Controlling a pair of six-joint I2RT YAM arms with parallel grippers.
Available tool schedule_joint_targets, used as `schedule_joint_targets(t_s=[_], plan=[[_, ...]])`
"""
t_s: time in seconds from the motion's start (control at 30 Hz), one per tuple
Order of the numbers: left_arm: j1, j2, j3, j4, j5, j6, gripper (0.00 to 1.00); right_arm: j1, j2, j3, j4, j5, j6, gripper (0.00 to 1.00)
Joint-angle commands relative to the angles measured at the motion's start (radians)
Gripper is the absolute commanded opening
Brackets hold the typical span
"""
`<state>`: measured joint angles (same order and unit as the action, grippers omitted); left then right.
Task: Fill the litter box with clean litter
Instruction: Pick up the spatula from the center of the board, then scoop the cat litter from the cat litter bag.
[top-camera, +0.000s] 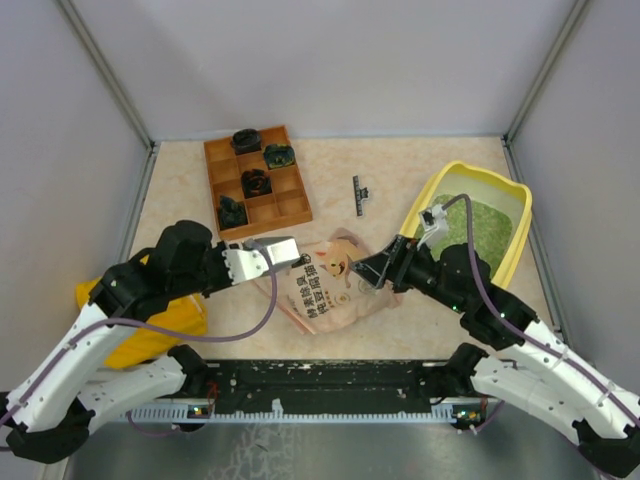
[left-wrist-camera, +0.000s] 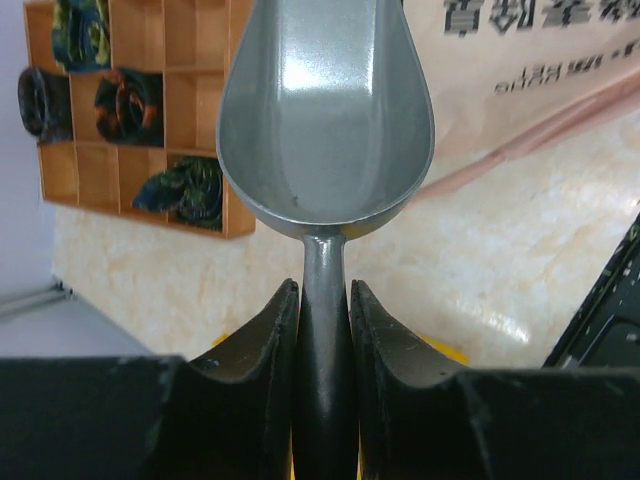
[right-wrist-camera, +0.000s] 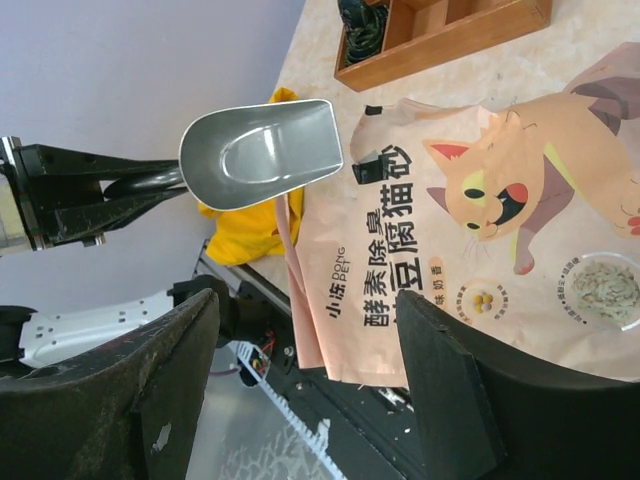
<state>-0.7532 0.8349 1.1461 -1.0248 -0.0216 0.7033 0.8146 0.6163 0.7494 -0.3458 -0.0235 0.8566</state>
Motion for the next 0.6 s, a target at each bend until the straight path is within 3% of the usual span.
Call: schedule_joint_targets(t_s=[0.0, 0.3, 0.57], plan=[[-0.003, -0.016, 0.026, -0.127, -0.152, 0.029, 0.0, -0.006, -0.033, -0.008, 0.028, 0.002, -0.046, 0.71], [-0.003, 0.091, 0.021, -0.19, -0.12, -0.047, 0.0, -0.006, -0.046, 0.005, 0.002, 0.026, -0.129, 0.71], [-0.003, 0.093, -0.022, -0.067, -0.051, -0.022, 0.0, -0.006, -0.049, -0.013, -0.005, 0.043, -0.171, 0.71]])
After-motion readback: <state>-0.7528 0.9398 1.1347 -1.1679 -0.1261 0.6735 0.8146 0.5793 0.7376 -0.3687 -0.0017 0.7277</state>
